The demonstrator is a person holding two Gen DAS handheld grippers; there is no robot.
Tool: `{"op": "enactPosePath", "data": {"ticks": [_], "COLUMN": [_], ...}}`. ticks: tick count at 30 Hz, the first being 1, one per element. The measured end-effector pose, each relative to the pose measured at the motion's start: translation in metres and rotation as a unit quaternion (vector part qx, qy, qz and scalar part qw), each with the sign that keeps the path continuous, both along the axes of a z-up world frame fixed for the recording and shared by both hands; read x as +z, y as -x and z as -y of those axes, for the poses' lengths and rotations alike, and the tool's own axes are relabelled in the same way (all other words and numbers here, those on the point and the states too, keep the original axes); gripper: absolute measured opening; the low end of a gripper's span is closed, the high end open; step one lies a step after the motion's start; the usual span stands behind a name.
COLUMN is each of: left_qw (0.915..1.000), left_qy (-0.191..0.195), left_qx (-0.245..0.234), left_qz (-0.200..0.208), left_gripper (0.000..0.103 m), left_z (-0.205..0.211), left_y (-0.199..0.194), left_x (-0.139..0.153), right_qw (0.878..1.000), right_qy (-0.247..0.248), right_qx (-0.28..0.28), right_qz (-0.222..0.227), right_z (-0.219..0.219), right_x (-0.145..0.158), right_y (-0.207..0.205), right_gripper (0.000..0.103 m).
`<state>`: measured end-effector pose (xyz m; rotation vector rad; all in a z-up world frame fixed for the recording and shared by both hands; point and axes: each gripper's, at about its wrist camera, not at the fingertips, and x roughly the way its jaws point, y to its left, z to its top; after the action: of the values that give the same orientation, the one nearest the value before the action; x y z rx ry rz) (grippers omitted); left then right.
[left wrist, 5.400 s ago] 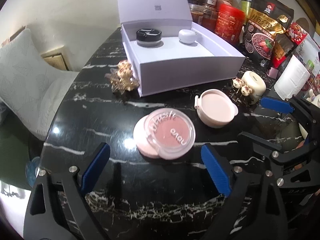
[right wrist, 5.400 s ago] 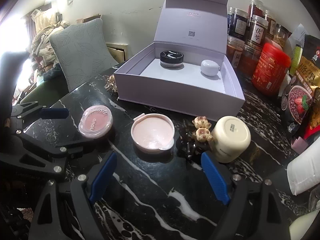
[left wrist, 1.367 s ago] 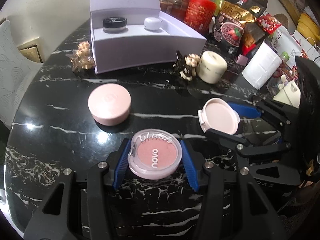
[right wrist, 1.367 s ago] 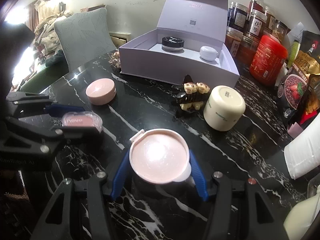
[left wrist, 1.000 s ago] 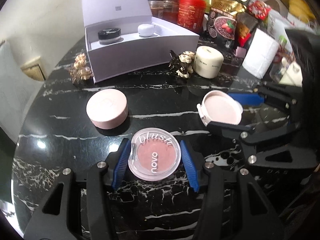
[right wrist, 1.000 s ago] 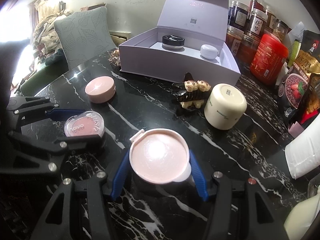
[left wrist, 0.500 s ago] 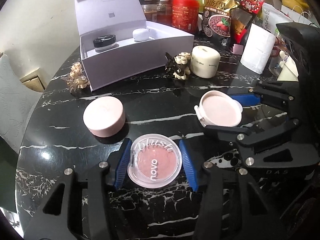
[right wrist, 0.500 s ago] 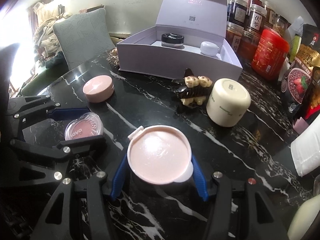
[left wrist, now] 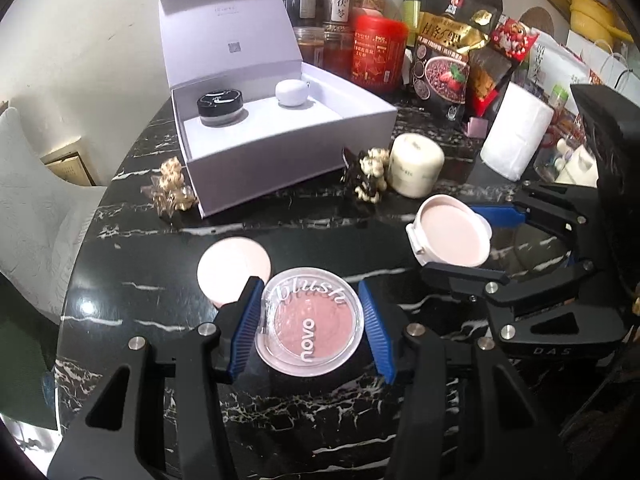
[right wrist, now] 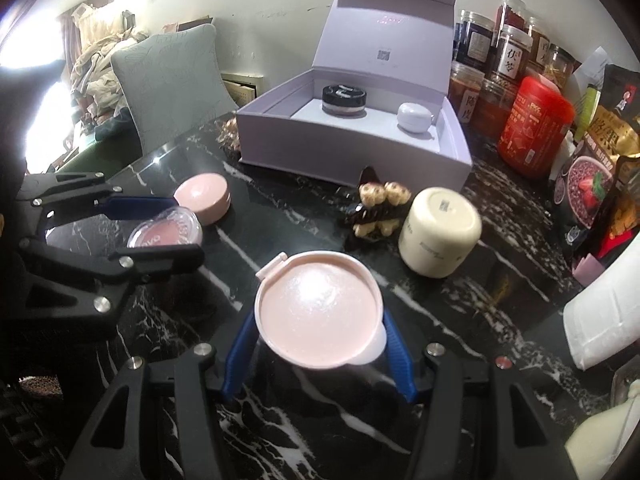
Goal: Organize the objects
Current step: 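Carry both held compacts toward the open white box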
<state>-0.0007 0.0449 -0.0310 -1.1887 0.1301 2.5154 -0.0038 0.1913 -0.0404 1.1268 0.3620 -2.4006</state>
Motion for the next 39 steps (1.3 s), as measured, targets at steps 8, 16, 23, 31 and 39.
{"op": "enactPosePath", "data": {"ticks": [8,16,23,31,39], "left_qw": [0.9998,0.9999,0.9999,1.0,0.9999], "left_qy": [-0.012,-0.014,-0.012,0.001,-0.003], "left_qx": [-0.002,-0.009,-0.008,-0.005,-0.012], "left_qz": [0.013,-0.001,-0.005,-0.008,-0.006], "left_gripper": [0.047,0.047,0.047,0.047,0.047], "left_z": [-0.002,-0.01,-0.014,-0.018,-0.019], "left_y": [0.014,0.032,0.054,0.08,0.11], "left_x": [0.018,0.037,0.051,0.059,0.059], "right_qw": [1.0,0.999,0.999,0.999,0.999], "right_qy": [0.0,-0.005,-0.001,-0.002,-0.001], "right_qx": [0.008,0.01,0.009,-0.001,-0.007], "right_qz": [-0.018,-0.037,-0.041,-0.039,-0.042], "right_z": [-0.005,-0.01,-0.015,-0.016,-0.013], "right_x": [0.025,0.047,0.062,0.069,0.075], "right_y": [0.009,0.023,0.041,0.063,0.085], "right_gripper": [0.059,0.059,0.059,0.059,0.059]}}
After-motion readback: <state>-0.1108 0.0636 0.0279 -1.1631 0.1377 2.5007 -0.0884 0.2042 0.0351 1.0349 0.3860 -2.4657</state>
